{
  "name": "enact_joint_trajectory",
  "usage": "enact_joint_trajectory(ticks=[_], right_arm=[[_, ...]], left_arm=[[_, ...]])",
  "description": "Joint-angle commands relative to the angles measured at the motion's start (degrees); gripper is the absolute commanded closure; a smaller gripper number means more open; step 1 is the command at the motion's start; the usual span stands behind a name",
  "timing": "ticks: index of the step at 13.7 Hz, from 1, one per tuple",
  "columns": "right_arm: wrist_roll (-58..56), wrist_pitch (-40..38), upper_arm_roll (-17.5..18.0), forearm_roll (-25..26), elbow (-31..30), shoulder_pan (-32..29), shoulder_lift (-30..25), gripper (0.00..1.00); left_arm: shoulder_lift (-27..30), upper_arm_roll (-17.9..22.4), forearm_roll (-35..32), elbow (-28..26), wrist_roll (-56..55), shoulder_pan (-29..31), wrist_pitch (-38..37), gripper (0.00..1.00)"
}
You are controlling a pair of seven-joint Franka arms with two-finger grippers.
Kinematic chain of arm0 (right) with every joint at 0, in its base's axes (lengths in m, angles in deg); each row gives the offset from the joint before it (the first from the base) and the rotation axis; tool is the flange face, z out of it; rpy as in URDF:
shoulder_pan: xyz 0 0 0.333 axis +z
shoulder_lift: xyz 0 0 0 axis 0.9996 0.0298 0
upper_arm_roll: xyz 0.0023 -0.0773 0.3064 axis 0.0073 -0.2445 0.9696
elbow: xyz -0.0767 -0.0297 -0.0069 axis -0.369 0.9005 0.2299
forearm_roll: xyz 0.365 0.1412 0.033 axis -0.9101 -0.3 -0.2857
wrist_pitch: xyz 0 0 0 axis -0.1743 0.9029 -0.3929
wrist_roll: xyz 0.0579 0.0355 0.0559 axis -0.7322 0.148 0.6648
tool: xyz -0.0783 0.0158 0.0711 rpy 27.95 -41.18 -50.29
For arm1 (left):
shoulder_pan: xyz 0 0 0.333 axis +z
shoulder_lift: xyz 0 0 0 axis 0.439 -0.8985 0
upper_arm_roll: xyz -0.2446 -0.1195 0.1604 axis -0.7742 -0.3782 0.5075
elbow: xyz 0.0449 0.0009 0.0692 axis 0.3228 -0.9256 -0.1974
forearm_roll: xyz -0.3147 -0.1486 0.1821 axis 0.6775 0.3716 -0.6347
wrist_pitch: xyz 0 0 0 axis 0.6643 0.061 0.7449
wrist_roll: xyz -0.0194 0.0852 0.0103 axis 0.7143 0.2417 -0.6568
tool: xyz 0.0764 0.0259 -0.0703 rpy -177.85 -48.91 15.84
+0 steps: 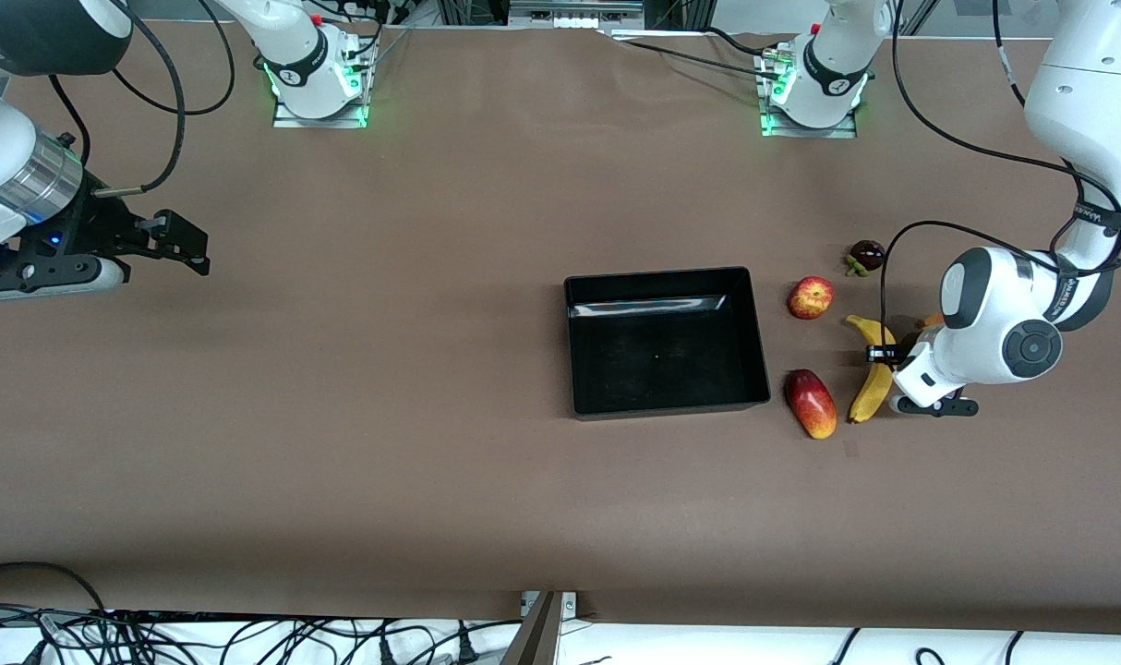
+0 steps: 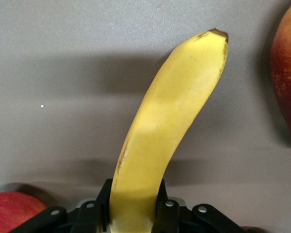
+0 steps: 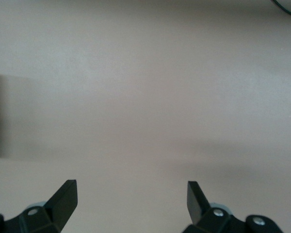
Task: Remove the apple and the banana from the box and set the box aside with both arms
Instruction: 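Release the banana with the left gripper while the right gripper reaches the box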
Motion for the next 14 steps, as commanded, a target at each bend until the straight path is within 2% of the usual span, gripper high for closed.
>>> enact_joint_trajectory(ticks=[1, 4, 7, 11, 14], right_arm=[[-0.6, -0.2, 0.3, -1.1, 0.8, -0.6, 0.1, 0.00], [-0.6, -0.2, 0.3, -1.2, 0.8, -0.6, 0.1, 0.00], [-0.7, 0.0, 0.3, -1.5, 0.9, -0.5, 0.7, 0.00], [-1.7, -2.5, 0.6, -1.3, 0.6, 2.1, 1.0, 0.00], [-1.6, -3.9, 0.5, -1.4, 0.6, 3.5, 1.3, 0.00]], left_arm=[[1.2, -0.7, -1.4, -0.1, -1.0, 0.4, -0.2, 0.00], [3.4, -2.7, -1.4, 2.8, -0.9, 0.3, -6.1, 0.00], [5.0, -6.8, -1.3, 10.6, -0.7, 0.3, -15.7, 0.00], [6.3, -14.4, -1.0, 22.7, -0.6, 0.5, -32.9, 0.00], [8.0, -21.3, -0.8, 27.6, -0.7, 1.0, -44.0, 0.00]])
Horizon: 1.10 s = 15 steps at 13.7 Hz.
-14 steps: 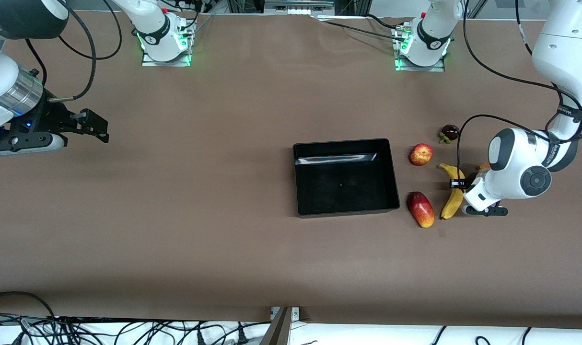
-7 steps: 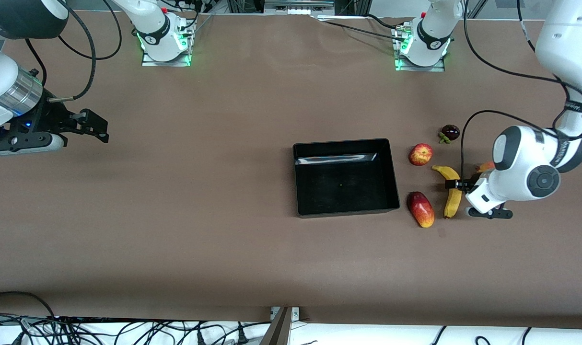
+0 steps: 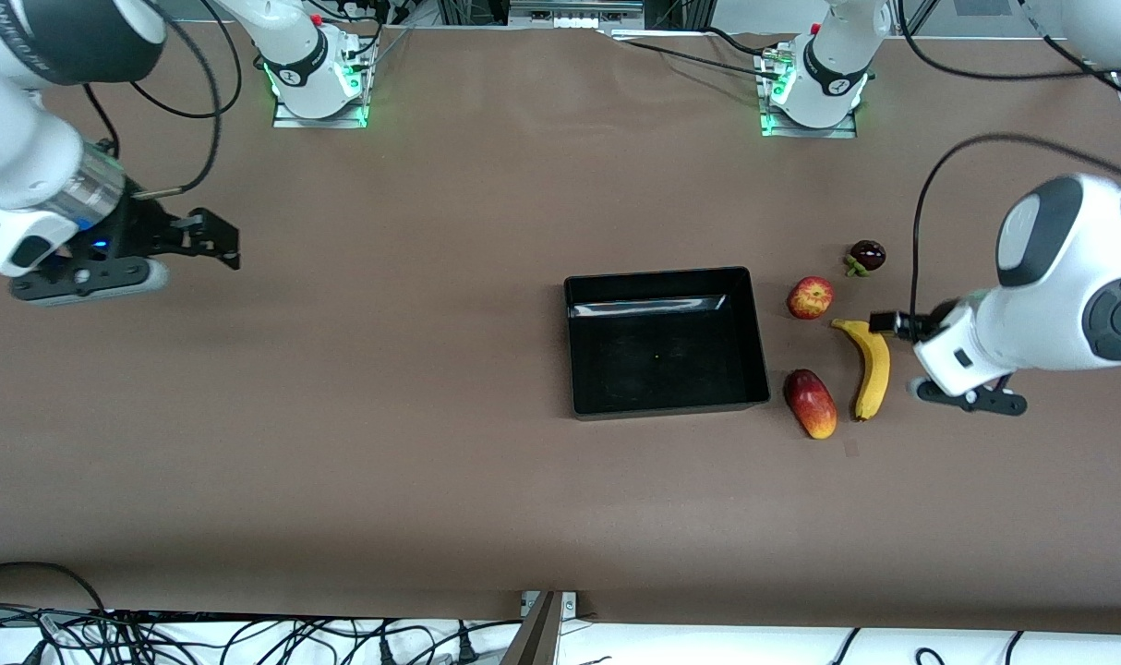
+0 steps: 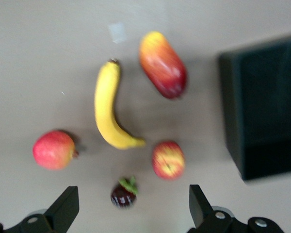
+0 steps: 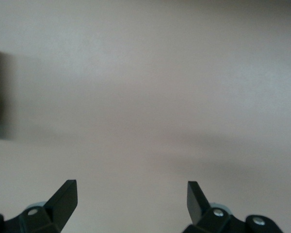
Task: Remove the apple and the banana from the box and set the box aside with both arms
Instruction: 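Release the banana with the left gripper while the right gripper reaches the box, then lower the right gripper onto the box rim and grasp it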
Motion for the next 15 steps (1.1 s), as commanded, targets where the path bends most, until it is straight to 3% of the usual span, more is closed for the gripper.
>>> enact_joint_trajectory(ticks=[1, 4, 6, 8, 10, 12, 15], right_arm=[[-0.9, -1.8, 0.0, -1.1, 0.6, 1.0, 0.0, 0.00], [2.2, -2.5, 0.0, -3.3, 0.3, 5.3, 0.4, 0.00], [9.3, 0.3, 0.0, -3.7, 0.3, 8.8, 3.0, 0.00], [14.5, 4.1, 0.0, -3.7, 0.3, 12.8, 5.8, 0.00], [20.8, 8.2, 0.0, -3.7, 0.3, 16.1, 9.1, 0.00], [26.4, 12.1, 0.0, -3.7, 0.4, 20.1, 11.6, 0.00], [34.1, 17.2, 0.0, -3.6, 0.4, 24.8, 15.1, 0.00]], left_arm=[[1.5, -4.4, -0.9, 4.7, -0.7, 0.5, -8.1, 0.00], [4.5, -2.1, -0.5, 4.6, 1.9, -1.3, -8.3, 0.00], [8.9, 7.2, 0.0, 2.7, 5.5, -7.3, -6.2, 0.00], [12.5, 18.1, 7.0, 1.8, 6.0, -12.2, -4.4, 0.00], [18.7, 27.3, 12.0, -3.1, 9.3, -17.5, -2.4, 0.00], [22.9, 33.6, 12.3, -7.6, 10.1, -22.6, 2.6, 0.00], [28.4, 37.4, 12.3, -13.3, 9.3, -26.0, 10.7, 0.00]])
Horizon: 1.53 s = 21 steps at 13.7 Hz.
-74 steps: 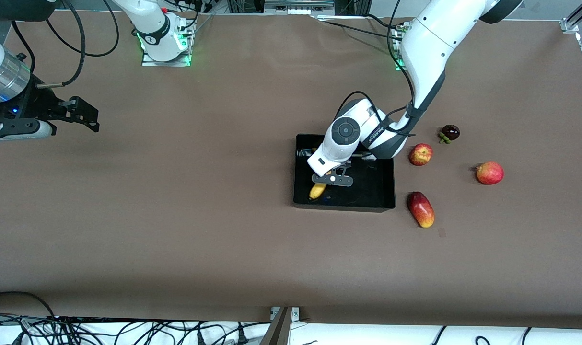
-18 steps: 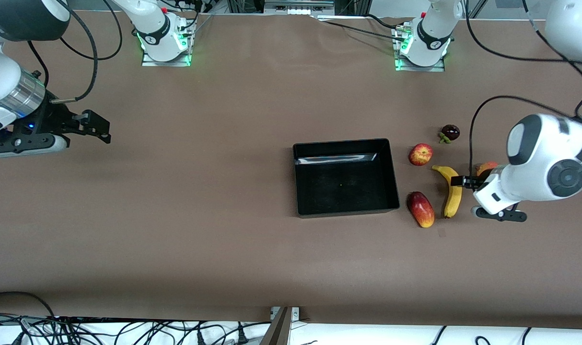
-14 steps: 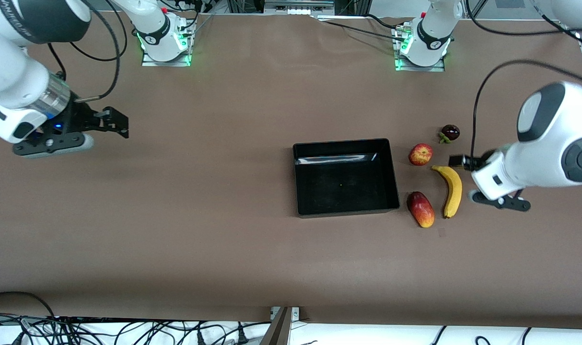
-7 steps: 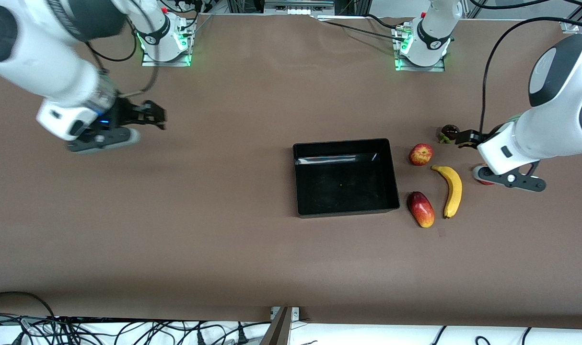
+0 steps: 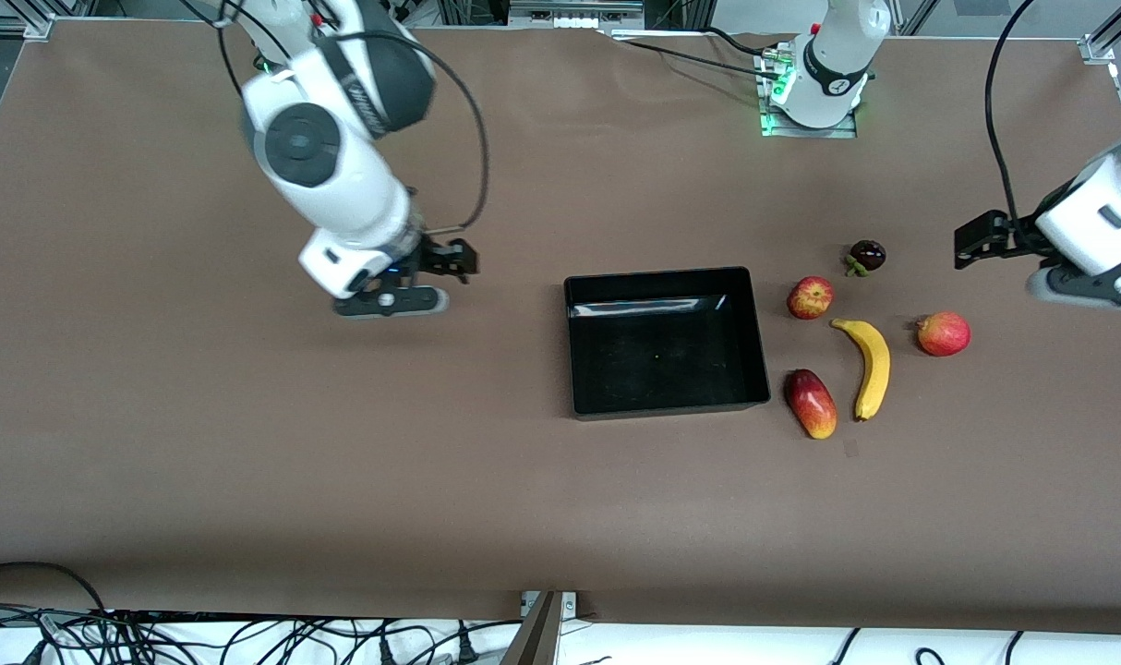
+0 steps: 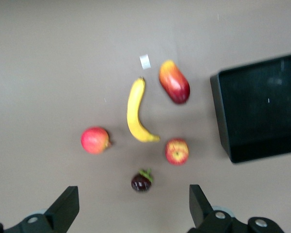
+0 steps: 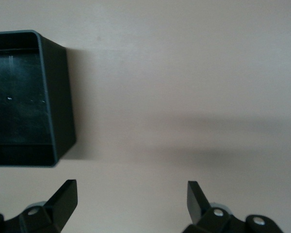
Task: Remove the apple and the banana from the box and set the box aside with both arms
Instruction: 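Lower the right gripper onto the box rim and grasp it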
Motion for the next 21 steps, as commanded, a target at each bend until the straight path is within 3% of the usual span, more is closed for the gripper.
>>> enact_joint_trajectory(ticks=[1, 6, 10, 11, 12, 14, 15, 21], right_arm=[[8.5, 4.8, -0.6, -0.2, 0.8, 5.0, 3.2, 0.00], [19.7, 18.3, -0.8, 1.4, 1.1, 12.5, 13.0, 0.00], [25.5, 24.8, -1.0, 6.7, 1.1, 15.8, 19.0, 0.00], [25.5, 25.5, -1.0, 7.3, 1.1, 16.0, 19.7, 0.07], [25.5, 26.0, -1.0, 8.2, 1.1, 16.2, 20.4, 0.24], [25.4, 26.1, -1.0, 9.0, 1.2, 16.2, 21.4, 0.77], [25.3, 26.1, -1.0, 8.9, 1.2, 16.1, 21.6, 0.99], [23.9, 22.3, -1.2, 8.5, 4.3, 13.8, 19.7, 1.00]], left_arm=[[6.1, 2.7, 0.7, -7.2, 0.5, -2.5, 4.4, 0.00], [5.9, 3.0, 1.6, -7.2, 0.7, -1.0, 1.7, 0.00], [5.4, 2.9, 1.9, -6.4, 0.6, -0.9, -0.1, 0.00], [5.3, 2.9, 1.9, -6.2, 0.6, -0.9, -0.1, 0.00], [5.2, 2.8, 2.0, -6.2, 0.5, -1.0, -0.1, 0.00], [5.3, 2.4, 2.0, -6.2, 0.5, -1.0, -0.2, 0.00], [5.2, 2.4, 2.0, -6.1, 0.5, -1.0, -0.1, 0.00], [5.2, 2.3, 2.1, -6.1, 0.5, -1.0, -0.1, 0.00]])
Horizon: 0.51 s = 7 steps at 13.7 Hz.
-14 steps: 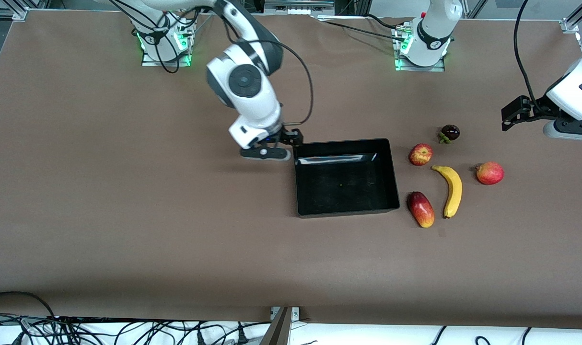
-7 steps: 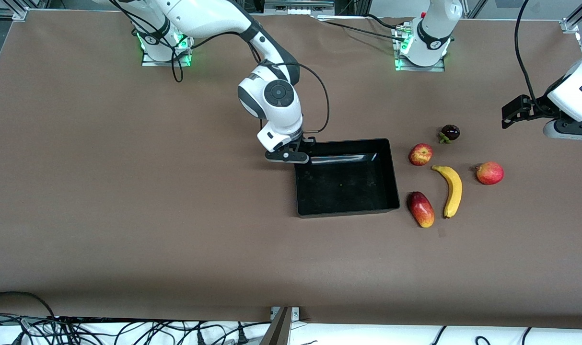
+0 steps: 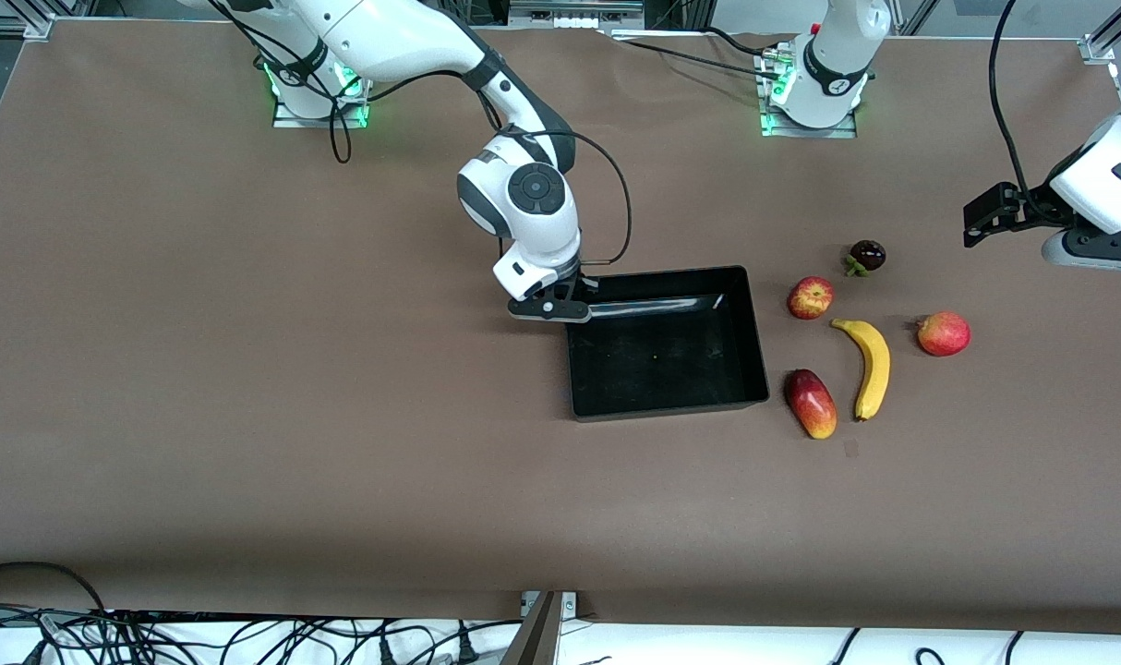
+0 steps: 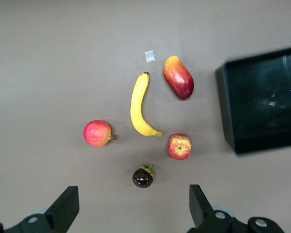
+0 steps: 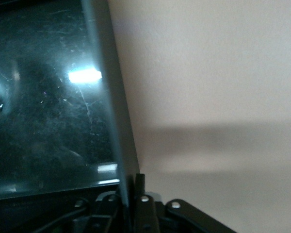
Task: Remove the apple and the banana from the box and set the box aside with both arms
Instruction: 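Drag the black box with the right gripper toward the right arm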
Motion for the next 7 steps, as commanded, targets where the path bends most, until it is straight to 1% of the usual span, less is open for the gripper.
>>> enact_joint_trajectory(ticks=[1, 3, 4, 5, 7], right_arm=[[-0.2, -4.5, 0.1, 0.6, 2.3, -2.4, -2.6, 1.00], [-7.3, -9.9, 0.1, -0.1, 2.1, -5.8, -6.4, 1.00], [-12.3, -12.5, 0.1, -1.0, 1.8, -8.5, -8.4, 1.00], [-18.4, -14.3, 0.0, -2.6, 1.4, -11.4, -10.1, 1.00], [-32.4, -17.4, 0.0, -6.6, -0.3, -19.2, -13.6, 1.00]], left_arm=[[0.3, -0.2, 1.6, 0.1, 0.6, 0.2, -0.5, 0.00], [0.3, -0.3, 1.6, 0.2, 0.6, 0.1, -0.5, 0.00], [0.3, -0.3, 1.6, 0.2, 0.6, 0.1, -0.5, 0.00], [0.3, -0.3, 1.6, 0.2, 0.6, 0.1, -0.5, 0.00], [0.3, -0.3, 1.6, 0.2, 0.6, 0.0, -0.5, 0.00]])
